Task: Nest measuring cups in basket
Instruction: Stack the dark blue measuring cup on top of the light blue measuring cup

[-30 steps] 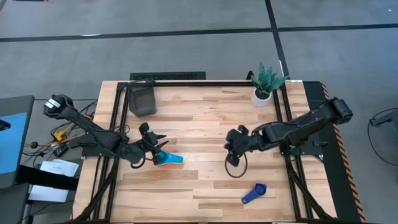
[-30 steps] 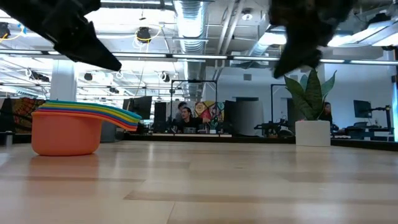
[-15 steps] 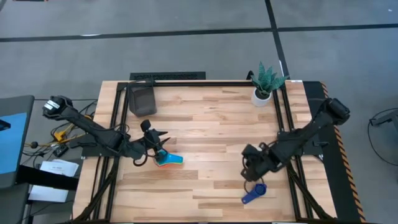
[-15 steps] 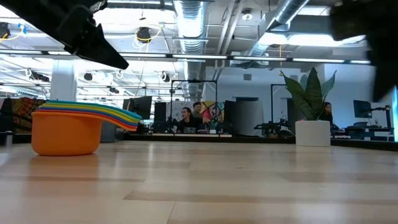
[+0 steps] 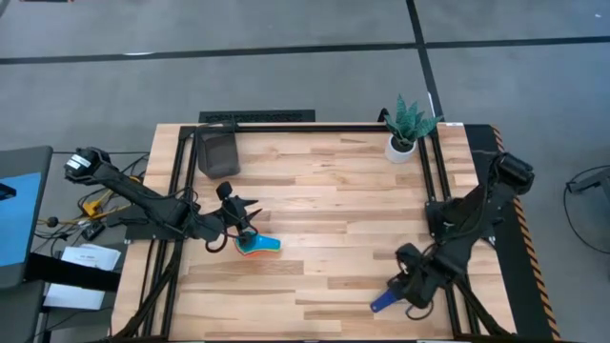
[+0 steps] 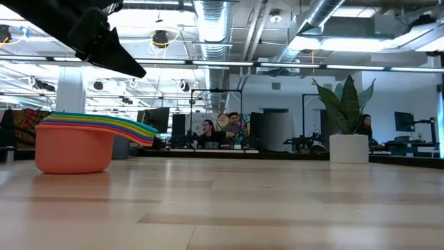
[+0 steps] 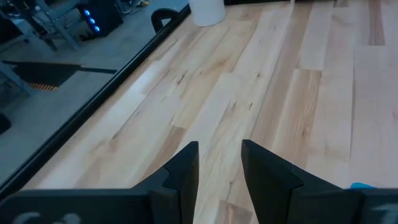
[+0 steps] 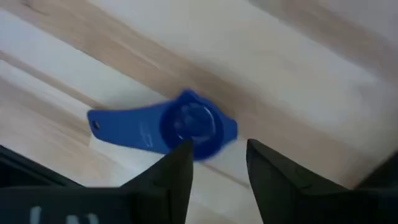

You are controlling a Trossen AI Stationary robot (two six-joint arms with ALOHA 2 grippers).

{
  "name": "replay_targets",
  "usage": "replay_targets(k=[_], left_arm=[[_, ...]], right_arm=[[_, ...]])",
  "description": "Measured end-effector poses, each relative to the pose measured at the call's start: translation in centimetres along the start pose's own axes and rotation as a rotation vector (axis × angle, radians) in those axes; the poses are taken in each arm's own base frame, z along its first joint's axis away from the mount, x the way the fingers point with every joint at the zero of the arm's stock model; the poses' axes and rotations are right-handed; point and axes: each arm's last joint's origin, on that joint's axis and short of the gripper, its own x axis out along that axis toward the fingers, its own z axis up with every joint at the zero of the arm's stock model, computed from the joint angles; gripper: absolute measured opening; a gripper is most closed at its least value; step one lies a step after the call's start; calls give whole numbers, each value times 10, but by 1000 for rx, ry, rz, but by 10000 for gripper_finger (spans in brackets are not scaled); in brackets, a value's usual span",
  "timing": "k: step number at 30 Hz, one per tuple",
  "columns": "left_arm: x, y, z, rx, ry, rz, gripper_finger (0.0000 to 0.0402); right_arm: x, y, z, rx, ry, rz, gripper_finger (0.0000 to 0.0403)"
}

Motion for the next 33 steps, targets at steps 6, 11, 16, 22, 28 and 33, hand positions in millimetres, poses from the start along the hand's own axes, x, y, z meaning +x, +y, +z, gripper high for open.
replay_targets(k=[6, 11, 16, 22, 28, 33], left_arm=[[0, 0, 0, 1, 0, 0, 111], [0, 0, 0, 11, 0, 0, 111], [0, 0, 1, 5, -9, 10, 111], [0, 0, 3, -10, -20, 9, 111], [0, -1, 6, -9, -44, 1, 111], [0, -3, 13, -24, -87, -68, 111]], right_arm=[[17, -6, -25, 132, -14, -49, 142], [40, 2, -33, 130, -13, -47, 115], [55, 4, -35, 120, -28, -68, 110], [57, 3, -27, 62, -59, -122, 95], [51, 7, 5, -119, -91, -224, 24], [48, 27, 56, -382, -177, -212, 25]])
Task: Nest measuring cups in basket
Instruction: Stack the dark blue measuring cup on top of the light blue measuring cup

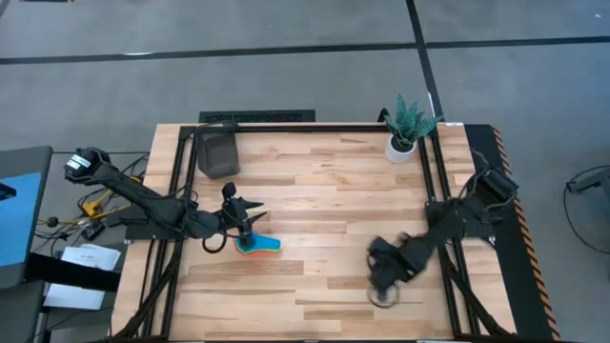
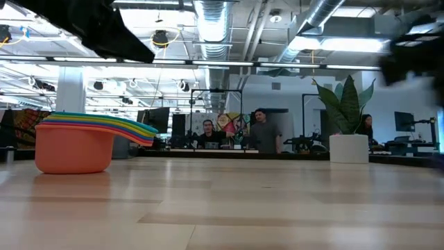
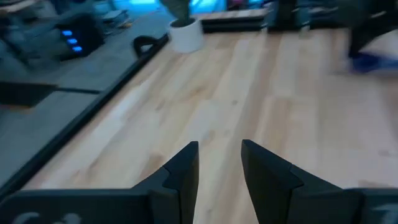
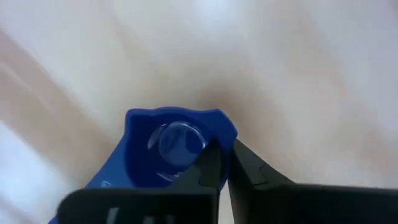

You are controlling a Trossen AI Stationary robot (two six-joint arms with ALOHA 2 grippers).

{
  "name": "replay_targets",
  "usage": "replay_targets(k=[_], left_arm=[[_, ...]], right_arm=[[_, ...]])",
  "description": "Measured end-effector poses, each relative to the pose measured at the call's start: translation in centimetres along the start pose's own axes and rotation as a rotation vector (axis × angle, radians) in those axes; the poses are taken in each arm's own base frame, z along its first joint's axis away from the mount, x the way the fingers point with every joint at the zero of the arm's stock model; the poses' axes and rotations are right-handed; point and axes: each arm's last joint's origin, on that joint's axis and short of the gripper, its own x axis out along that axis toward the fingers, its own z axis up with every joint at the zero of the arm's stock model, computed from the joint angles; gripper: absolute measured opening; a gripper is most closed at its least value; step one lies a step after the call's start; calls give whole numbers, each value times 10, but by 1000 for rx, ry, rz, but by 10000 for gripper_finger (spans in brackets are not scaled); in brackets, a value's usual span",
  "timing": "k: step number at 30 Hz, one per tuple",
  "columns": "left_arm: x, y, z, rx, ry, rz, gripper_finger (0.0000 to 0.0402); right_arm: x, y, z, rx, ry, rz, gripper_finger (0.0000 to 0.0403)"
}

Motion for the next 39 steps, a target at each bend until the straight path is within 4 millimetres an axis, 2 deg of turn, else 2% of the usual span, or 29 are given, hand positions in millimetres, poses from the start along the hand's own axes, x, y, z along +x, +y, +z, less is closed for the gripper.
replay_targets(k=[5, 10, 15, 21, 30, 39], left_arm=[[4, 1, 3, -30, -6, -94, 111], [7, 3, 3, -70, -1, -87, 111], [10, 7, 4, -80, -6, -68, 112], [22, 19, 4, -144, 11, -78, 112], [31, 32, 4, -169, 20, -34, 112], [34, 37, 1, -165, 46, -32, 112]], right_arm=[[-1, 1, 70, -270, -176, 78, 25], [-7, -2, 136, -481, -394, 198, 13], [-16, -11, 182, -632, -554, 226, 35], [-4, -15, 229, -754, -549, 151, 27], [17, 13, 275, -892, -553, 124, 41], [29, 30, 297, -918, -569, 114, 57]])
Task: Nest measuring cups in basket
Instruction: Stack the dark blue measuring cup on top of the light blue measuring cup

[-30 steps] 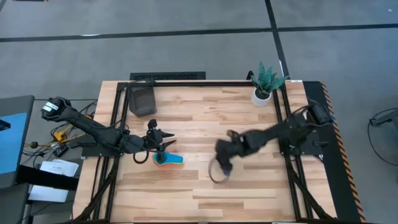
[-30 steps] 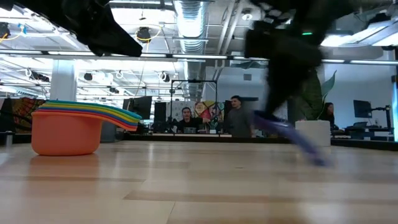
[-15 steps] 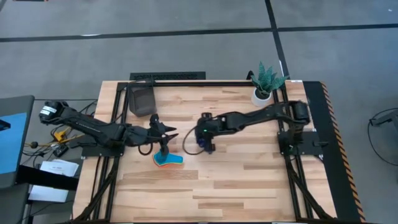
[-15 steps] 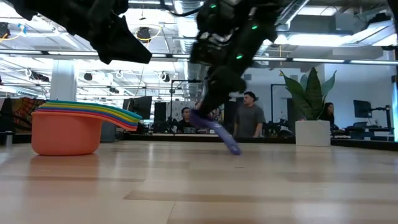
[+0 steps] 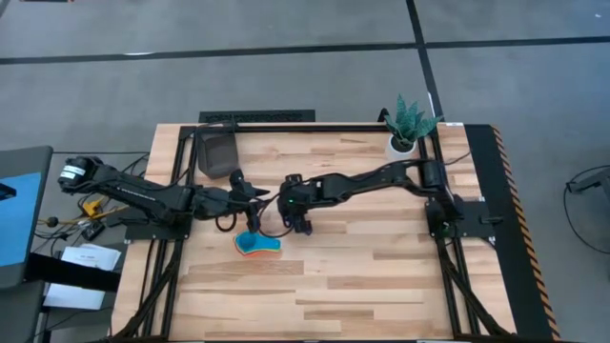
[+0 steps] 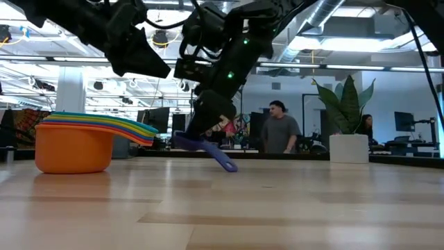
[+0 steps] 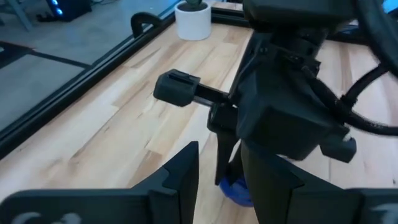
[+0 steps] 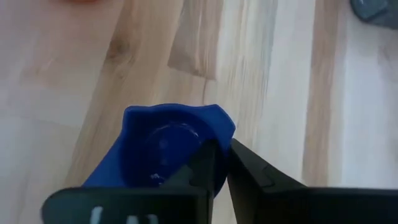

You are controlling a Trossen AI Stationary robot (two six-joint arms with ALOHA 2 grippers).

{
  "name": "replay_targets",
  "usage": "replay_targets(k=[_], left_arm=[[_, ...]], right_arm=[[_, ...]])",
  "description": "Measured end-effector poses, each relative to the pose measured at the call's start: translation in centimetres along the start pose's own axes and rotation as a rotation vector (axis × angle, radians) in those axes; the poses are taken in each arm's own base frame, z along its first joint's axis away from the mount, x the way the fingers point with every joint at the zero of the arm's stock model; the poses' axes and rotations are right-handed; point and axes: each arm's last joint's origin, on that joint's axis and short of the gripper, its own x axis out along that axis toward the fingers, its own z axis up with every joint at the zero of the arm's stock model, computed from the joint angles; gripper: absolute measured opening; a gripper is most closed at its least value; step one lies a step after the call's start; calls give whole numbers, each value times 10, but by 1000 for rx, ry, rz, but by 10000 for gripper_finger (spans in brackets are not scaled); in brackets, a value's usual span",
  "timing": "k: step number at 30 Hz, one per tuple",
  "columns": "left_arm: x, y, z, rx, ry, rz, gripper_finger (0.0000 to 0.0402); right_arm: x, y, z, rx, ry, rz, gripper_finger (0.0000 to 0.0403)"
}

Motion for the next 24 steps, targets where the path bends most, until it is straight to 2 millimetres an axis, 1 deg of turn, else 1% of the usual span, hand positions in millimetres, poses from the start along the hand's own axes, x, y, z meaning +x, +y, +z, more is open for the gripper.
replay_targets(k=[9, 12, 15, 18, 20, 21, 24], left_arm=[[0, 0, -2, 0, 18, -3, 111], [0, 0, -2, 0, 19, -8, 111], [0, 0, -2, 0, 21, -12, 111], [2, 1, -3, 1, 28, -7, 111], [6, 4, -5, -3, 49, -10, 111], [9, 5, -6, -7, 59, -21, 111], [21, 11, -10, -20, 92, -75, 111]], right_arm=[[1, 0, 3, 12, -22, 8, 104], [1, 0, 4, 32, -30, 3, 109], [0, 0, 4, 89, -14, -35, 108], [-14, -2, 4, 179, 25, -78, 107], [-29, 1, 3, 226, 75, -68, 108], [-39, 4, 3, 238, 101, -60, 108], [-64, 16, 3, 258, 95, -57, 107]])
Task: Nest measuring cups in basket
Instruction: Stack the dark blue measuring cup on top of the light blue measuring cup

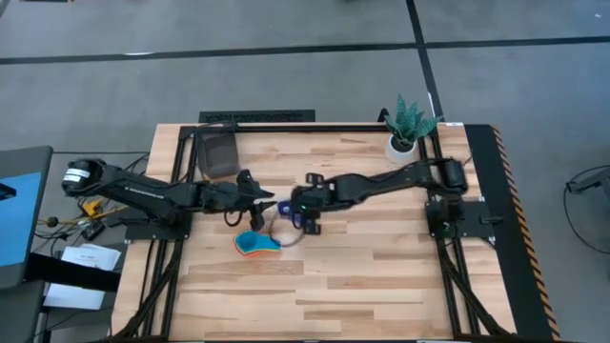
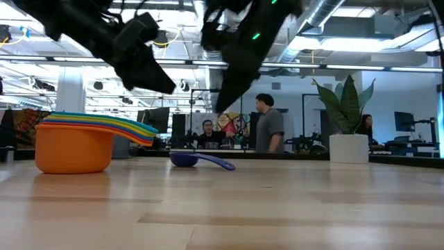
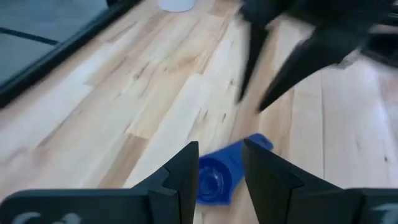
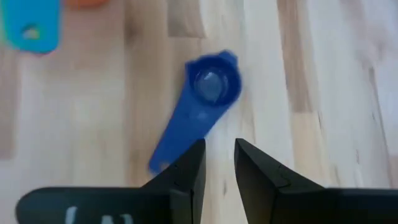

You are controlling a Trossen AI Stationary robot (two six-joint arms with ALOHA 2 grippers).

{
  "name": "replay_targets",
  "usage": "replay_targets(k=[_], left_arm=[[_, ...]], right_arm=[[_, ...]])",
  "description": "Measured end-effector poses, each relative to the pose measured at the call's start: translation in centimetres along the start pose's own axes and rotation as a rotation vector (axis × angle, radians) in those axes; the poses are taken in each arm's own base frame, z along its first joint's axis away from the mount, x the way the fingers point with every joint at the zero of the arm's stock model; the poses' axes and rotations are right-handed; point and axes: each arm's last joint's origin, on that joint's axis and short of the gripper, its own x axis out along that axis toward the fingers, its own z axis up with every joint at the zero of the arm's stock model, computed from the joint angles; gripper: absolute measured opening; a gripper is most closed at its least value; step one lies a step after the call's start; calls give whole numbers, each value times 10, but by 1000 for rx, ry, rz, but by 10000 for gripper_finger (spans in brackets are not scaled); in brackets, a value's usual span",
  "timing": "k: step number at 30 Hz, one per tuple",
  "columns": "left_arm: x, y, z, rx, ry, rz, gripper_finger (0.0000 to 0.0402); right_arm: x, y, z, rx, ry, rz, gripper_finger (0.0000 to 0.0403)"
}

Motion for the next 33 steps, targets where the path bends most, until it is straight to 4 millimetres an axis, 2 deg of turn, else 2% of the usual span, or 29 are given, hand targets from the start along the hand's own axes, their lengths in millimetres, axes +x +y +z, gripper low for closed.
replay_targets(k=[7, 13, 21, 26, 33], left_arm=[[32, 18, 7, 20, 58, -61, 111], [66, 22, 12, 86, 190, -127, 111], [100, 17, 5, 223, 435, -158, 111], [117, 16, 3, 289, 520, -153, 111], [131, 28, 9, 318, 581, -140, 111]], right_arm=[[-49, 11, -34, 120, -54, -85, 107], [-68, 22, -66, 280, -145, -77, 107], [-65, 49, -89, 374, -198, -73, 107], [-54, 63, -94, 364, -182, -63, 107], [-49, 73, -100, 352, -152, -62, 107]])
